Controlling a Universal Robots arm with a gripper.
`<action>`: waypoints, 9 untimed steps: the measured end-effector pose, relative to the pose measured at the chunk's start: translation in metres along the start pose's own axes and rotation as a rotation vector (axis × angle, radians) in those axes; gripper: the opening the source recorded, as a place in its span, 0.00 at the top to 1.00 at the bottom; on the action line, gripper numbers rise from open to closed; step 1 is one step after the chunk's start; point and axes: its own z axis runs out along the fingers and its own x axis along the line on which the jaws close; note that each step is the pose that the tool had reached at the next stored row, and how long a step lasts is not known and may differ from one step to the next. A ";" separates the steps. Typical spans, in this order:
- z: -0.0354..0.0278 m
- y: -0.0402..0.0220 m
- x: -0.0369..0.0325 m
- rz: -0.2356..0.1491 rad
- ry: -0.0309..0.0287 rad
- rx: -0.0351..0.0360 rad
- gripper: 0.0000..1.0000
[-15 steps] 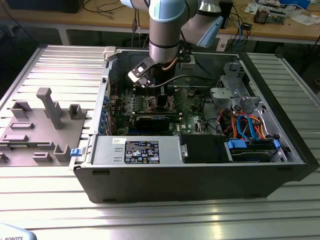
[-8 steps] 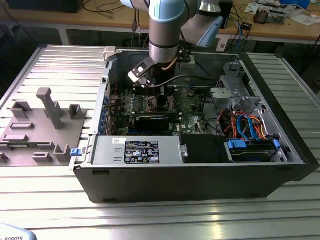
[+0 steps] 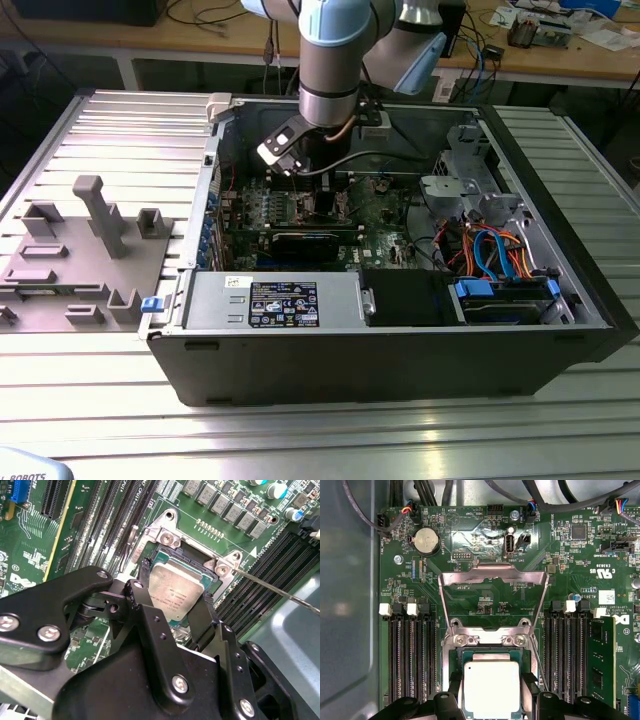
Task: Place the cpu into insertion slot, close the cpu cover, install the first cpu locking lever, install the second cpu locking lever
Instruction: 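Place the cpu into insertion slot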
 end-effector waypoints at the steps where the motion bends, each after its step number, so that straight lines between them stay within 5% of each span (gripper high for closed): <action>1: 0.0000 0.0002 0.0000 0.000 0.0000 0.0000 0.46; 9: 0.0011 0.0003 0.0000 0.000 0.0000 -0.0001 0.46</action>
